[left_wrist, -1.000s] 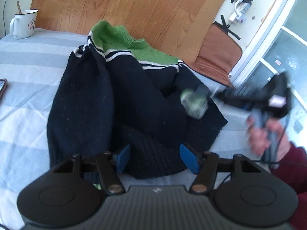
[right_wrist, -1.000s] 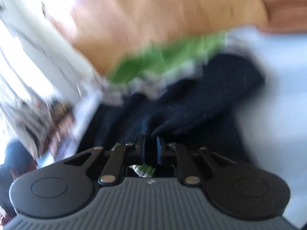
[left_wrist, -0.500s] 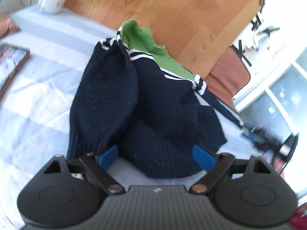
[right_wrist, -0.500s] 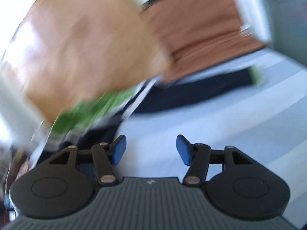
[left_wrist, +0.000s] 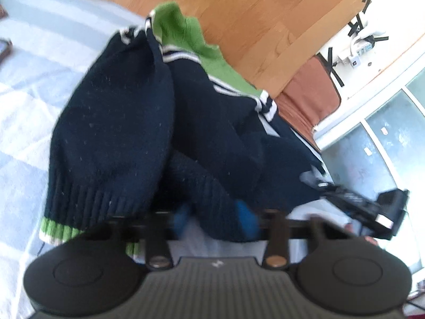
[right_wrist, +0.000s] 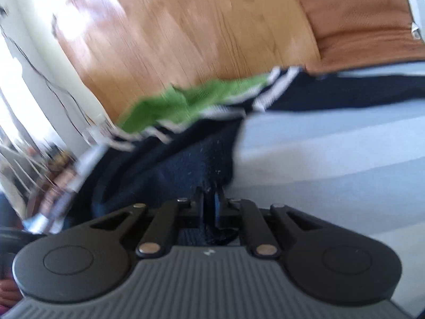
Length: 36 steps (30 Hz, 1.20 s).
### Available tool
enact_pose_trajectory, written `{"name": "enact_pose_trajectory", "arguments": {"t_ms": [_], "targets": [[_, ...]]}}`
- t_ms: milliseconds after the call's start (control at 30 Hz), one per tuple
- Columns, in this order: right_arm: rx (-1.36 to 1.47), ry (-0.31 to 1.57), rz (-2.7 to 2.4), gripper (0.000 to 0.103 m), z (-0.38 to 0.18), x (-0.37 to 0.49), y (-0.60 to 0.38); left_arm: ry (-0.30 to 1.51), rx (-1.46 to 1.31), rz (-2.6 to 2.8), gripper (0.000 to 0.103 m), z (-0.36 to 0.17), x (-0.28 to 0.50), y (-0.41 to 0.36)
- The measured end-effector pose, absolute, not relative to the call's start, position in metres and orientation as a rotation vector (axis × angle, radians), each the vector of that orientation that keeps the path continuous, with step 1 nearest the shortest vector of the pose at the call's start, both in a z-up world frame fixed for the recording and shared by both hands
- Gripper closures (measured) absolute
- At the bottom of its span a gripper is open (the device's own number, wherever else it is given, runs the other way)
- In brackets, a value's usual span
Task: Fold small clothes
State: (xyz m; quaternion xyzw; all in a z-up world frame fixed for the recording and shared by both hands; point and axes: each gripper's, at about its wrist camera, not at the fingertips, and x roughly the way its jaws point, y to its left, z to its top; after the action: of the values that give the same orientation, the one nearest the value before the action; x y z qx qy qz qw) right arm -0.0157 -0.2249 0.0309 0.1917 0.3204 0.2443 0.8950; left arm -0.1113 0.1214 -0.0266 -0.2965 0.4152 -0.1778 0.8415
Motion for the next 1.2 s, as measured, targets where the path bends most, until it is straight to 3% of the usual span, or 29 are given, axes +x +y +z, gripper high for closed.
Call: {"name": "enact_pose_trajectory", "arguments": {"t_ms": [233, 367, 467, 567, 633, 700, 1200], "targets": [[0.368, 0.617, 0.563, 0.094, 0.085, -0.099, -0.243, 0.843, -0.551, -0.462, 0.09, -0.014, -0.13, 0.128], [0.329, 0.762, 0.642, 0.097, 0.06, -0.125, -0.237, 0.857, -0.508, -0.455, 0.09, -0.011, -0.15, 0.143], [0.303, 0.808, 0.471, 0.092, 0.041, -0.116, -0.245, 0.868, -0.489, -0.424, 0.089, -0.012, -0.163, 0.148], [0.463, 0.771, 0.332, 0.092, 0.037, -0.095, -0.271, 0.841, -0.489, -0.382, 0.077, -0.009, -0.174, 0.156], [0.472, 0.737, 0.33, 0.087, 0.041, -0.084, -0.267, 0.803, -0.498, -0.352, 0.063, -0.005, -0.181, 0.161], [0.43, 0.718, 0.35, 0.068, 0.044, -0.077, -0.254, 0.769, -0.51, -0.324, 0.054, -0.002, -0.186, 0.167], [0.421, 0.773, 0.393, 0.066, 0.036, -0.062, -0.226, 0.763, -0.455, -0.232, 0.042, -0.007, -0.173, 0.168]]}}
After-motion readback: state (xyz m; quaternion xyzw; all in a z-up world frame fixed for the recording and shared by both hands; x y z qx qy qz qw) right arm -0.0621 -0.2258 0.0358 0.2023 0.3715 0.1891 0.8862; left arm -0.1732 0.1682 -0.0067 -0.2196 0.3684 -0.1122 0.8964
